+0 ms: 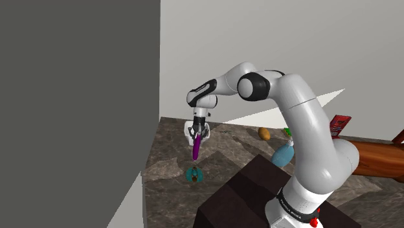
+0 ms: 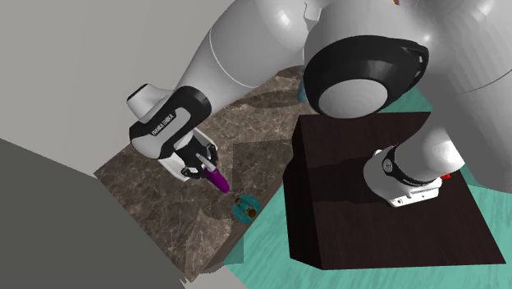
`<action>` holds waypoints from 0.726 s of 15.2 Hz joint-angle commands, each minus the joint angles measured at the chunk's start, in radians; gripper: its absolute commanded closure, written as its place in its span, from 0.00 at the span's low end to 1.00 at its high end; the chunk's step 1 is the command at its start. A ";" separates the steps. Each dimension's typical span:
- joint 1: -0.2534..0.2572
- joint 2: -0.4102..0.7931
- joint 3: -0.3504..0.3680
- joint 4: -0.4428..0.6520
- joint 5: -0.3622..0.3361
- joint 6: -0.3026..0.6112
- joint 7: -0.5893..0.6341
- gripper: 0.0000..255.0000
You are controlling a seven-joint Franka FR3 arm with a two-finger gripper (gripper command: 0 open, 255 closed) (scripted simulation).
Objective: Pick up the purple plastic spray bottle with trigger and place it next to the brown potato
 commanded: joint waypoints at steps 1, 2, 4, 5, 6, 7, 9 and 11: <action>0.000 -0.023 -0.001 -0.010 -0.001 -0.012 0.003 1.00; 0.001 -0.034 -0.002 -0.015 -0.002 -0.018 0.005 1.00; 0.001 -0.055 -0.003 -0.024 -0.003 -0.031 0.008 1.00; 0.001 -0.066 -0.003 -0.028 -0.004 -0.037 0.010 1.00; 0.001 -0.076 -0.004 -0.032 -0.005 -0.044 0.011 1.00; 0.001 -0.087 -0.004 -0.035 -0.005 -0.050 0.013 1.00; 0.002 -0.107 -0.005 -0.041 -0.007 -0.064 0.017 1.00; 0.002 -0.127 -0.006 -0.046 -0.008 -0.078 0.020 1.00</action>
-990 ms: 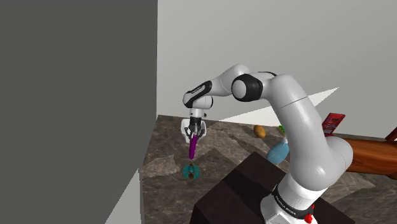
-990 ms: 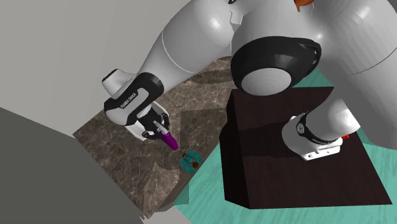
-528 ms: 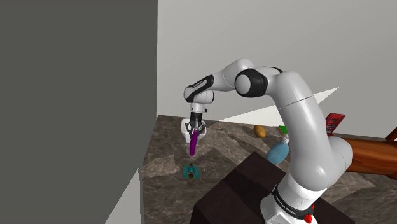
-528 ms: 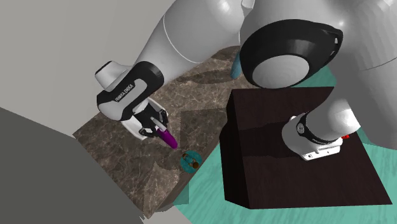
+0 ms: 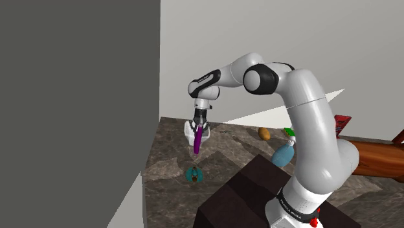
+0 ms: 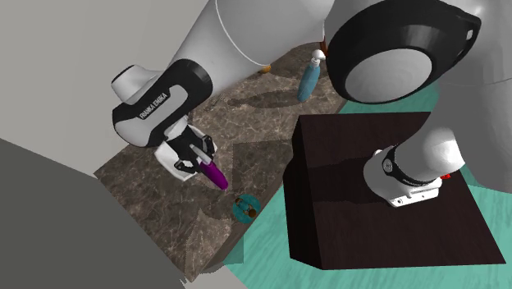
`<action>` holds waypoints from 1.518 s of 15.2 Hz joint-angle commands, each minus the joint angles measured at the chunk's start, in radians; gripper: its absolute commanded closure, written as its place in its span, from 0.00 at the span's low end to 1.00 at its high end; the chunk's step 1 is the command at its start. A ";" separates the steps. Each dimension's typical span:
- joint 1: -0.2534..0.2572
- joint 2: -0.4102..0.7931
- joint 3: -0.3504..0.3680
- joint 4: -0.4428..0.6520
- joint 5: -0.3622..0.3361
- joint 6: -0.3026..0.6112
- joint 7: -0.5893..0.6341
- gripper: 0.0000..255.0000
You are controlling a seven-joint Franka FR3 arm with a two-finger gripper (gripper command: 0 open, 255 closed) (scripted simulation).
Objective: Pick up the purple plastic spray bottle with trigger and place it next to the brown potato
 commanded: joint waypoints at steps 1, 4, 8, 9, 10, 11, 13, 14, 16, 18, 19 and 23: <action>0.000 -0.018 -0.001 -0.002 -0.002 -0.015 0.003 1.00; 0.000 -0.046 -0.002 -0.007 -0.004 -0.037 0.009 1.00; 0.000 -0.082 -0.004 -0.011 -0.007 -0.069 0.017 1.00; 0.000 -0.090 -0.004 -0.012 -0.007 -0.076 0.019 1.00; 0.000 -0.099 -0.004 -0.012 -0.008 -0.085 0.022 1.00; 0.000 -0.107 -0.005 -0.011 -0.009 -0.093 0.024 1.00; 0.000 -0.123 -0.005 -0.010 -0.010 -0.110 0.028 1.00; -0.001 -0.131 -0.006 -0.009 -0.011 -0.119 0.030 1.00; -0.001 -0.147 -0.006 -0.007 -0.012 -0.136 0.035 1.00; -0.001 -0.162 -0.007 -0.003 -0.013 -0.154 0.039 1.00; -0.001 -0.169 -0.007 0.000 -0.014 -0.163 0.042 1.00; -0.002 -0.197 -0.008 0.010 -0.016 -0.200 0.051 1.00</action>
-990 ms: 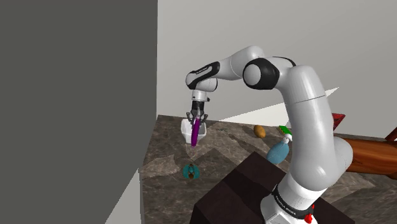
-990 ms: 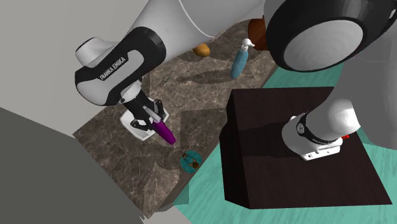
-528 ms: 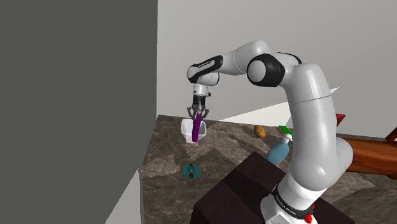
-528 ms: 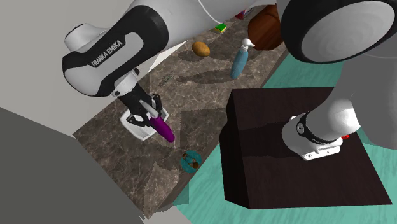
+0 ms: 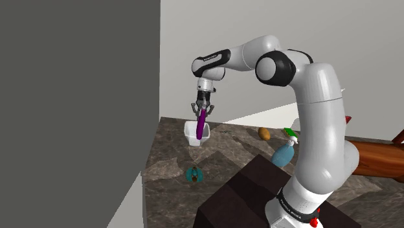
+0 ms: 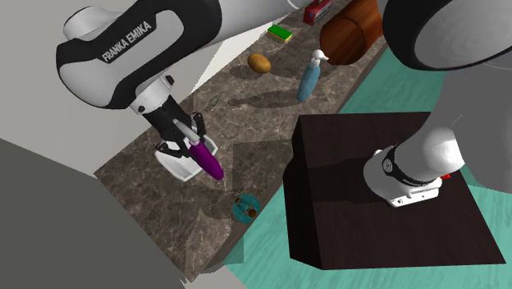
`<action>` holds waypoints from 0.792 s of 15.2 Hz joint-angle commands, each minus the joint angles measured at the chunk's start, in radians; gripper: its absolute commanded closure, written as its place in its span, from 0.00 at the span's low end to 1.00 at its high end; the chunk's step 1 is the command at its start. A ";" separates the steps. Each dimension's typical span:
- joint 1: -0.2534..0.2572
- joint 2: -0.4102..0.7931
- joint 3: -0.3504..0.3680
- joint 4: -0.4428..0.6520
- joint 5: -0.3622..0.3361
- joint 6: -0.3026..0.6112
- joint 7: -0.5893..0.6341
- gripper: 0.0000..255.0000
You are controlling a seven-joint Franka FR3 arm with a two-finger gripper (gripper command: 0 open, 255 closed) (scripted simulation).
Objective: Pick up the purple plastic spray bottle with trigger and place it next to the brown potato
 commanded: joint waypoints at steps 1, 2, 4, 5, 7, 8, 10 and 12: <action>0.000 -0.014 0.000 0.006 -0.001 -0.019 0.006 1.00; 0.000 -0.020 0.000 0.009 -0.001 -0.028 0.008 1.00; 0.000 -0.032 0.000 0.017 -0.002 -0.048 0.013 1.00; -0.001 -0.038 0.000 0.022 -0.003 -0.058 0.015 1.00; -0.001 -0.049 -0.001 0.031 -0.003 -0.078 0.021 1.00; -0.002 -0.054 -0.001 0.037 -0.004 -0.088 0.023 1.00; -0.002 -0.064 -0.001 0.048 -0.004 -0.109 0.028 1.00; -0.003 -0.074 -0.001 0.060 -0.005 -0.130 0.033 1.00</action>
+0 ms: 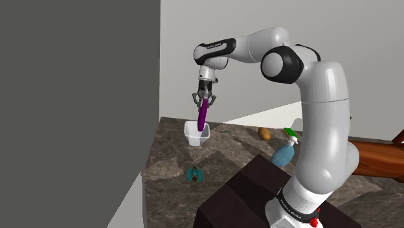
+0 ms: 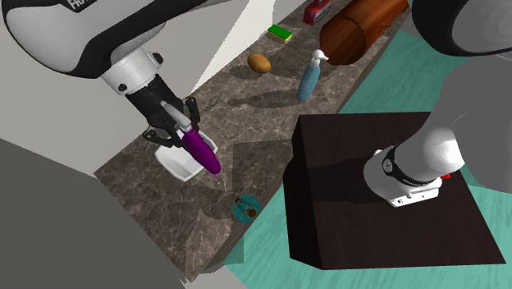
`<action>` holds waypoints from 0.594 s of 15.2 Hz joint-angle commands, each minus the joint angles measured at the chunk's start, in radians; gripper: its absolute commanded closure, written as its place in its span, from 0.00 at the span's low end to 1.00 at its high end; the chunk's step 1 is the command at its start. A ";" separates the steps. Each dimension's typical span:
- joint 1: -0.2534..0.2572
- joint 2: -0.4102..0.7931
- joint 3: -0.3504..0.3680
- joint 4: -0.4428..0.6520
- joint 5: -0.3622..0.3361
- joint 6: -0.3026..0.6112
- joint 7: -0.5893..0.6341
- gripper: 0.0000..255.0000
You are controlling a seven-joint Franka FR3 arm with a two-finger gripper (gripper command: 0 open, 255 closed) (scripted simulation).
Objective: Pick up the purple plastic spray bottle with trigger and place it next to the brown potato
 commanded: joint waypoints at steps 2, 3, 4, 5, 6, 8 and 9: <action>-0.002 -0.013 0.000 0.021 -0.001 -0.034 0.007 1.00; -0.003 -0.017 0.000 0.029 -0.001 -0.045 0.010 1.00; -0.003 -0.021 0.000 0.036 -0.001 -0.055 0.013 1.00; -0.003 -0.024 0.000 0.044 -0.001 -0.067 0.015 1.00; -0.004 -0.028 0.000 0.052 -0.001 -0.078 0.018 1.00; -0.005 -0.033 0.000 0.066 -0.001 -0.097 0.023 1.00; -0.016 -0.051 -0.007 0.039 -0.007 -0.092 0.003 1.00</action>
